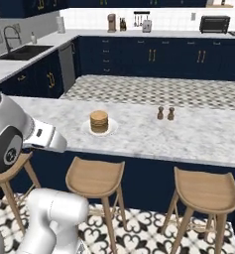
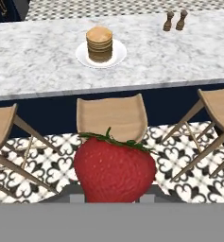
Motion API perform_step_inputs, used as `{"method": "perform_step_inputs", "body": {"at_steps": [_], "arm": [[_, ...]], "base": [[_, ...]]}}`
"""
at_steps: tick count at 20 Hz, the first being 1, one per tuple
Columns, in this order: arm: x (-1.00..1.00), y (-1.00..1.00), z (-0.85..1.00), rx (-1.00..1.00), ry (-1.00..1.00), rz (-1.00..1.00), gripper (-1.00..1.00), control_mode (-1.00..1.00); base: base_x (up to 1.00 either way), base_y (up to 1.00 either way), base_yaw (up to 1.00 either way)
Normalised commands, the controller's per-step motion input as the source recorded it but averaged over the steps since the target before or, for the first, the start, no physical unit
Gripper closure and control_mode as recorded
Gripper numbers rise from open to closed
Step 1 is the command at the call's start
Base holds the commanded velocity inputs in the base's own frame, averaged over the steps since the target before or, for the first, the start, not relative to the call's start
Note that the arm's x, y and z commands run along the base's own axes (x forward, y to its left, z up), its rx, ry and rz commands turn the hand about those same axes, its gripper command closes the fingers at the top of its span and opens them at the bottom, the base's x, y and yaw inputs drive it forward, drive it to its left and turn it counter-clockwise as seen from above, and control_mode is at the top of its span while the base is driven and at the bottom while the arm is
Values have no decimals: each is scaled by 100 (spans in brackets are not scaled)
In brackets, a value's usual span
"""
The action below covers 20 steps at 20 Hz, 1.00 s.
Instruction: Take the strawberry from the fridge and place it on top of the pancake, located on the dining counter.
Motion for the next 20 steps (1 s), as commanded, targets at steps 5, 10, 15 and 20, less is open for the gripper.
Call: {"method": "perform_step_inputs", "body": {"at_steps": [5,10,15,20], "arm": [[0,0,0,0,0,0,100,100],[0,0,0,0,0,0,100,100],[0,0,0,0,0,0,100,100],[0,0,0,0,0,0,100,100]], "base": [[70,27,-7],[69,49,-2],[32,57,0],[12,81,1]]}}
